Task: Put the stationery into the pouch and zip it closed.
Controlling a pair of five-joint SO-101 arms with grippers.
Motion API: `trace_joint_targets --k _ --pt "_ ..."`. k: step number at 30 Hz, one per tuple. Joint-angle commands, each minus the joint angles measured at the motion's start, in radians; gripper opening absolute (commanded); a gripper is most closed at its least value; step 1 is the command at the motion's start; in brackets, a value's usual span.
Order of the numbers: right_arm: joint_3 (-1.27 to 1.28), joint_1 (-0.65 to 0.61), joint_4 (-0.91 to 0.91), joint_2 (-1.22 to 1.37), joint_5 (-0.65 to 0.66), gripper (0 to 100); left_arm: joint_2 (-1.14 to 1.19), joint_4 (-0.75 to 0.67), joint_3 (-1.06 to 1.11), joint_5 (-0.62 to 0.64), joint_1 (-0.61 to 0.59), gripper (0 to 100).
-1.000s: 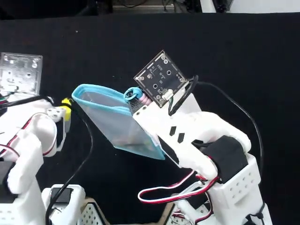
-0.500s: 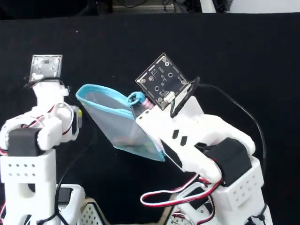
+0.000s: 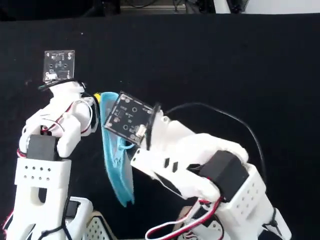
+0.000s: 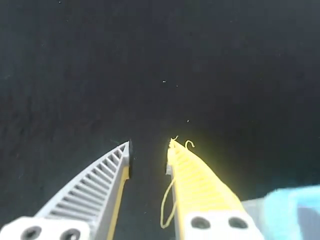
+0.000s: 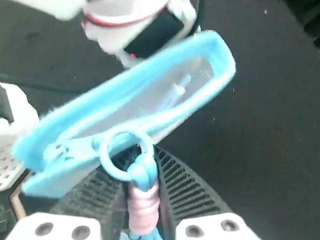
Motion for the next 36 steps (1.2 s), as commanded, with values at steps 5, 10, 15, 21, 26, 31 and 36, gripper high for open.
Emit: trace_joint_targets --k 5,10,15,21,26,31,36 --pt "-0.005 0.109 -0.103 -0.035 0.003 1.1 -0.089 0.189 -0.127 0.002 -0.131 13" --pt "0.077 0.117 -0.19 -0.038 0.002 1.1 -0.242 0.305 -0.202 -0.14 -0.143 13" --pt "0.213 0.115 -0.31 -0.039 0.0 1.1 -0.374 0.364 -0.183 -0.187 -0.061 13" --pt "0.237 0.055 -0.321 -0.041 -0.106 1.1 -0.404 0.331 -0.059 -0.219 0.005 13" --pt "0.268 -0.061 -0.319 -0.041 -0.11 1.1 -0.413 0.183 0.054 -0.215 0.01 13" --pt "0.315 -0.083 -0.381 -0.041 -0.109 1.1 -0.413 0.014 0.153 -0.213 0.015 13" --pt "0.34 -0.083 -0.411 -0.045 -0.109 1.1 -0.413 -0.074 0.137 -0.137 0.101 13"
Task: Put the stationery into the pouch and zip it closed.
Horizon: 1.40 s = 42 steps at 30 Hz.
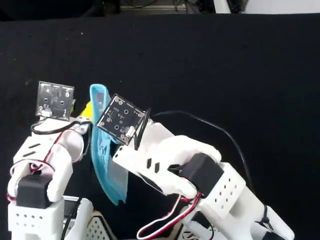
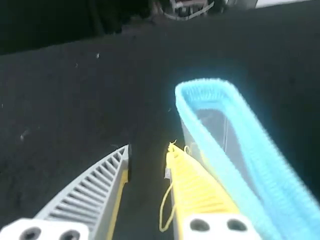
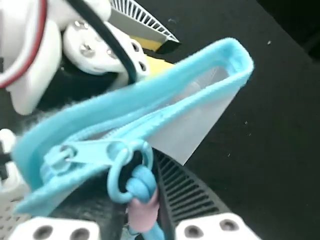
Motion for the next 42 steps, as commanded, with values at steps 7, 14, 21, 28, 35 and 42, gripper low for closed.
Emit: trace_joint_targets --k 7,14,21,28,35,42 --pt "0.015 0.127 -0.084 -0.193 -0.006 1.1 -0.008 -0.203 -0.065 0.08 0.242 13" --pt "0.145 0.193 -0.137 -0.288 -0.006 1.1 -0.008 -0.132 -0.016 0.075 0.268 13" --pt "0.355 0.192 -0.382 -0.292 -0.006 1.1 -0.044 0.132 -0.039 0.069 0.242 13" --pt "0.323 0.192 -0.359 -0.288 -0.006 1.1 -0.224 0.258 -0.148 0.063 0.067 15" --pt "0.271 0.192 -0.344 -0.286 -0.008 1.1 -0.322 0.351 -0.16 0.003 0.153 21" --pt "0.268 0.192 -0.333 -0.286 -0.008 1.1 -0.33 0.482 -0.283 0.006 0.398 21"
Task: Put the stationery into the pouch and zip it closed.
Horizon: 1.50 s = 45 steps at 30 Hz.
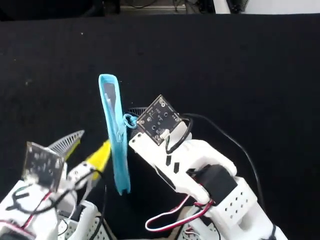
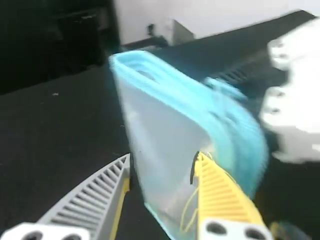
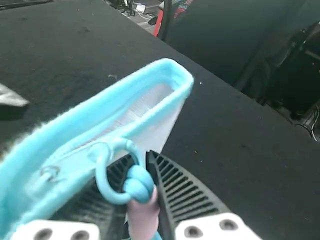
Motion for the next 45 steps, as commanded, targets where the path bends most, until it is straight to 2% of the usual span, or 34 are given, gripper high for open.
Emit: trace_joint_targets --k 1,4,11,14,20,23,27,33,38,42,45 --pt "-0.059 0.011 0.005 -0.013 -0.009 1.1 0.011 0.092 -0.142 -0.005 0.217 21" --pt "-0.059 0.011 0.005 -0.013 -0.009 1.1 0.032 0.112 -0.156 -0.005 0.283 21" --pt "-0.058 0.011 0.005 -0.013 -0.009 1.1 0.052 0.106 -0.15 -0.005 0.278 21" --pt "-0.056 0.014 0.006 -0.021 -0.009 1.1 0.051 0.044 -0.067 -0.012 0.272 21" --pt "-0.054 0.017 0.043 -0.019 -0.009 1.1 0.041 -0.04 0.074 -0.012 0.085 21" --pt "-0.054 0.017 0.087 -0.021 -0.008 1.1 0.04 -0.029 0.079 -0.012 -0.001 21" --pt "-0.053 0.017 0.143 -0.021 -0.009 1.1 0.04 0.021 0.059 -0.012 -0.048 21" --pt "-0.013 0.0 0.14 -0.018 -0.008 1.1 0.04 0.032 0.058 -0.008 -0.01 21" --pt "0.01 -0.069 0.14 -0.021 -0.008 1.1 0.051 -0.058 0.067 -0.005 0.087 21" --pt "0.013 -0.078 0.146 -0.021 -0.008 1.1 0.051 -0.135 0.13 -0.008 0.09 21" --pt "0.013 -0.077 0.147 -0.021 -0.008 1.1 0.041 -0.143 0.185 -0.009 0.09 21"
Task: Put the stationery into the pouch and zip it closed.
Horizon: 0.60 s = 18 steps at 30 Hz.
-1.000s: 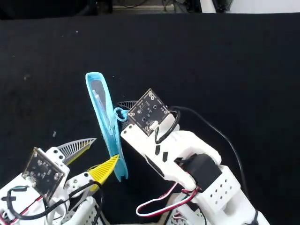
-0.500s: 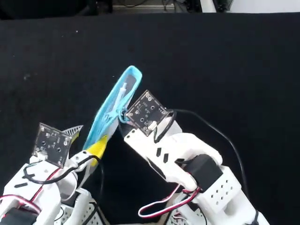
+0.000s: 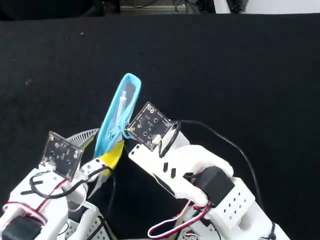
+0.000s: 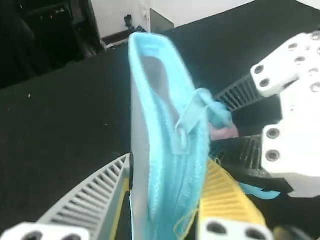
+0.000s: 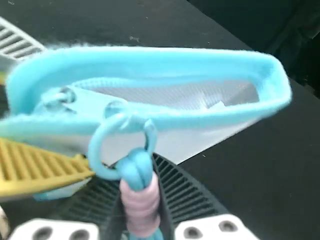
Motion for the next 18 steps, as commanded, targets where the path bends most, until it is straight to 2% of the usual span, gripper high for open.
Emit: trace_joint_targets --k 1,3,7,9,15,18 --pt "-0.001 -0.011 0.006 -0.015 -0.008 1.1 0.012 -0.032 0.062 0.002 0.016 21" --pt "-0.001 -0.011 0.006 -0.015 -0.008 1.1 0.011 -0.031 0.067 0.0 0.016 19" --pt "-0.001 -0.011 0.006 -0.015 -0.014 1.1 0.011 -0.034 0.067 -0.005 0.018 2" --pt "-0.007 -0.011 0.009 -0.018 -0.015 1.2 0.011 -0.026 0.067 -0.038 0.018 5" --pt "-0.058 -0.015 0.098 -0.157 -0.009 2.2 0.011 -0.025 0.07 -0.077 0.025 3" --pt "-0.033 -0.017 0.1 -0.196 -0.015 10.6 0.011 -0.026 0.073 -0.077 0.027 3"
